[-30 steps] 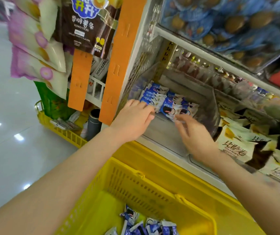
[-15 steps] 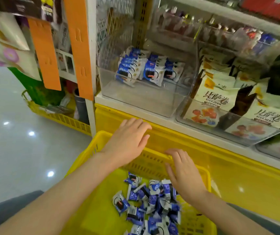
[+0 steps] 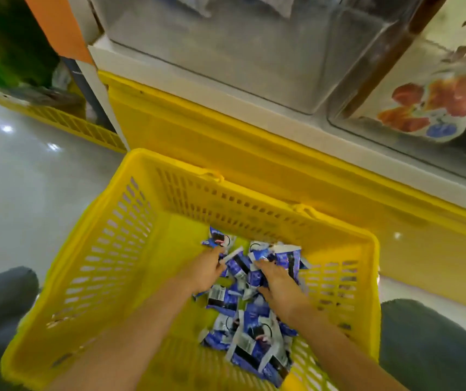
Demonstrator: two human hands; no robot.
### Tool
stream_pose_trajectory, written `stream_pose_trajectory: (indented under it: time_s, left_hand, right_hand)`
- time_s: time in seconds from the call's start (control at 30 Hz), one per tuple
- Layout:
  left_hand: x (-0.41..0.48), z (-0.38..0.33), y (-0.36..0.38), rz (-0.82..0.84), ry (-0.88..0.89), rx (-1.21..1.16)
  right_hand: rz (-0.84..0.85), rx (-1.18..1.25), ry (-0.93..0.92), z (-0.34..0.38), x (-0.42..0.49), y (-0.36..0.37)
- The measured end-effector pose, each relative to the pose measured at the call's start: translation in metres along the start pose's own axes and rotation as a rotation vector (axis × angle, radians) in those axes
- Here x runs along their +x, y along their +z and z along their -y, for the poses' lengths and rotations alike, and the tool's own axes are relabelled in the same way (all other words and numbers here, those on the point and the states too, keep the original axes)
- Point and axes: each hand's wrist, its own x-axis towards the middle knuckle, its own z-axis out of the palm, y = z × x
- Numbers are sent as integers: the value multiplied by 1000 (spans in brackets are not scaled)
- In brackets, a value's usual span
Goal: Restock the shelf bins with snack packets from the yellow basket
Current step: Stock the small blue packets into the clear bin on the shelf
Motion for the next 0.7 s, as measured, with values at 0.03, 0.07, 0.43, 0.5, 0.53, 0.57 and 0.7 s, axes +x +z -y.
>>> stream_pose_trajectory:
  time_s: [0.03, 0.07, 0.43, 0.5, 0.53, 0.57, 0.7]
  left_hand:
    - [6, 0, 5, -7, -34, -38]
    - [12, -1, 8, -33, -63, -72]
    - [30, -12, 20, -62, -72, -319]
    - [23, -13, 21, -80, -42, -394]
    - [19, -14, 20, -106, -25, -446]
    - [14, -14, 18, -145, -15, -504]
    - [-6, -16, 3, -289, -56, -709]
  right_hand:
    - [3, -42, -4, -1, 4, 1]
    - [-2, -93, -10, -2, 8, 2]
    - [-149, -165, -168, -15, 12, 2]
    - [-159, -65, -177, -16, 5, 0]
    - [-162, 13, -153, -14, 1, -2]
    - [-164, 89, -117, -13, -4, -6]
    - [-258, 226, 0, -4, -17, -23]
